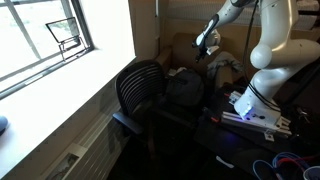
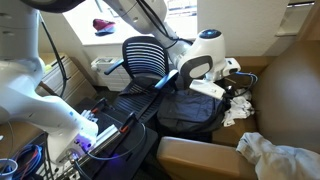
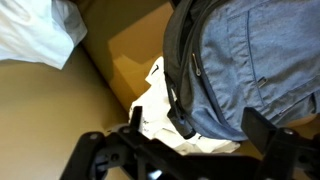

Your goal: Put the grey backpack on the black chair

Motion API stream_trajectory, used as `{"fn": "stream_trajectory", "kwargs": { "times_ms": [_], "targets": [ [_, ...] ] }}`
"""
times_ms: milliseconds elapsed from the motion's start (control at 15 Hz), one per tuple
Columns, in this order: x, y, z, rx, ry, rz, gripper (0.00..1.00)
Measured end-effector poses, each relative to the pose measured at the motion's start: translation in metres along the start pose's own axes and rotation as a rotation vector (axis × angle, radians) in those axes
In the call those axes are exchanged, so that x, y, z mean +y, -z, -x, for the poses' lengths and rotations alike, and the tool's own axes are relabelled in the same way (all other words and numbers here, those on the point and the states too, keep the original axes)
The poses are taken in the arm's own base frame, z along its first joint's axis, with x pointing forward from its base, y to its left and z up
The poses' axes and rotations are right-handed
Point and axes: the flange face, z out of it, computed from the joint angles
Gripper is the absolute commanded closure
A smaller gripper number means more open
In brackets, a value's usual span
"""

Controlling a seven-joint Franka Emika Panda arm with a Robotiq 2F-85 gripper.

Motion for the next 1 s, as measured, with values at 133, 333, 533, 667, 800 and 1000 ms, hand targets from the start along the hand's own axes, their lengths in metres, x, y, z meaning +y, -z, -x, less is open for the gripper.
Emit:
{"fn": "stream_trajectory", "kwargs": {
  "times_ms": [133, 333, 533, 667, 800, 1000],
  "targets": [
    [-0.011, -0.015, -0.005, 0.015, 0.101, -0.033, 0.0],
    [-0.024, -0.06, -0.019, 0.041, 0.25, -0.086, 0.0],
    [-0.029, -0.101, -0.028, 0.0, 0.318, -0.155, 0.0],
    [-0.03, -0.103, -0.028, 0.004, 0.317, -0.152, 0.0],
    [-0.029, -0.101, -0.029, 0.006, 0.319, -0.146, 0.0],
    [-0.016, -0.103, -0.027, 0.012, 0.25, -0.014, 0.0]
  ]
}}
